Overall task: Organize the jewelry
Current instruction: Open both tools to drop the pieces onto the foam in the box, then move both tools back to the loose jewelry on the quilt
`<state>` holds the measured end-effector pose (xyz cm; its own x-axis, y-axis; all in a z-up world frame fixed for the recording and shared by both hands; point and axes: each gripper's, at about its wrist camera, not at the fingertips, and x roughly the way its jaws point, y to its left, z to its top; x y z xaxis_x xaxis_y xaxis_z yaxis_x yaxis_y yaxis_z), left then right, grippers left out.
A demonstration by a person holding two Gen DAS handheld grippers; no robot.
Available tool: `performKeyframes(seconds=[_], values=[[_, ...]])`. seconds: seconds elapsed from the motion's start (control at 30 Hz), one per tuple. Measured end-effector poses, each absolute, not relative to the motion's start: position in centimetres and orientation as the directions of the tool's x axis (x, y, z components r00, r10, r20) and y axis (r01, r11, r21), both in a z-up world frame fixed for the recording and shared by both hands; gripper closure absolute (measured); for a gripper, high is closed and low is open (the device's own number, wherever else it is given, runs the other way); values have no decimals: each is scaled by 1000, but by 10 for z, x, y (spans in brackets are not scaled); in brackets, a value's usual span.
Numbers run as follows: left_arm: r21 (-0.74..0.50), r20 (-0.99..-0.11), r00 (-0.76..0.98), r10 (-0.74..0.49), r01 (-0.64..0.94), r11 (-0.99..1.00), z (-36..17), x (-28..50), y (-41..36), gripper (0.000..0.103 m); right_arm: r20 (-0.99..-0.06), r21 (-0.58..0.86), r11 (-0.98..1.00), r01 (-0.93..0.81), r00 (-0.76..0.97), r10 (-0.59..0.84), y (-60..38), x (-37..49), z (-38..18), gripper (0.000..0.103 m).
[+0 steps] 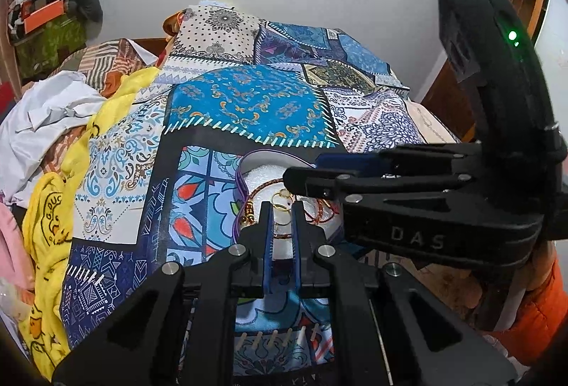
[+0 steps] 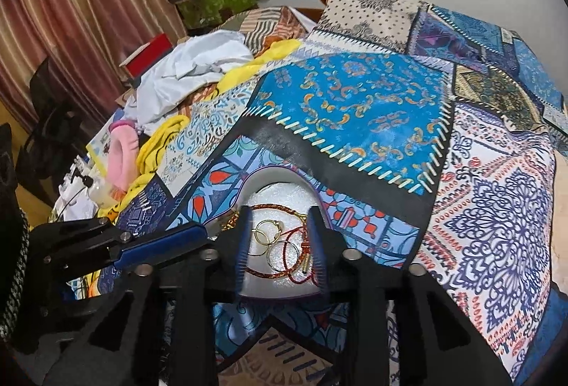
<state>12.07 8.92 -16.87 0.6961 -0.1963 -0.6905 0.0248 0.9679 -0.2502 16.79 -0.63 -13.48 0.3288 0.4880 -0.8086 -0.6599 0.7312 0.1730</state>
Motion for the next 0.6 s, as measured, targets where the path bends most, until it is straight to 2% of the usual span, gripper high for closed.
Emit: performKeyframes(seconds=[0.3,0.53,0.6], values=[[-236,-703,688,-181,14,972,-167,123,86,96,-786,154,755,-637,384,485,-27,161,-119,69],[-208,-699,697,-160,16,978,-154,119,81,78,-763,143,779,-610,433,479,-51,155,-102,69],[-199,-692,705,-156,22,980,-148,117,77,77,-757,141,789,-597,448,475,-60,153,-98,69]])
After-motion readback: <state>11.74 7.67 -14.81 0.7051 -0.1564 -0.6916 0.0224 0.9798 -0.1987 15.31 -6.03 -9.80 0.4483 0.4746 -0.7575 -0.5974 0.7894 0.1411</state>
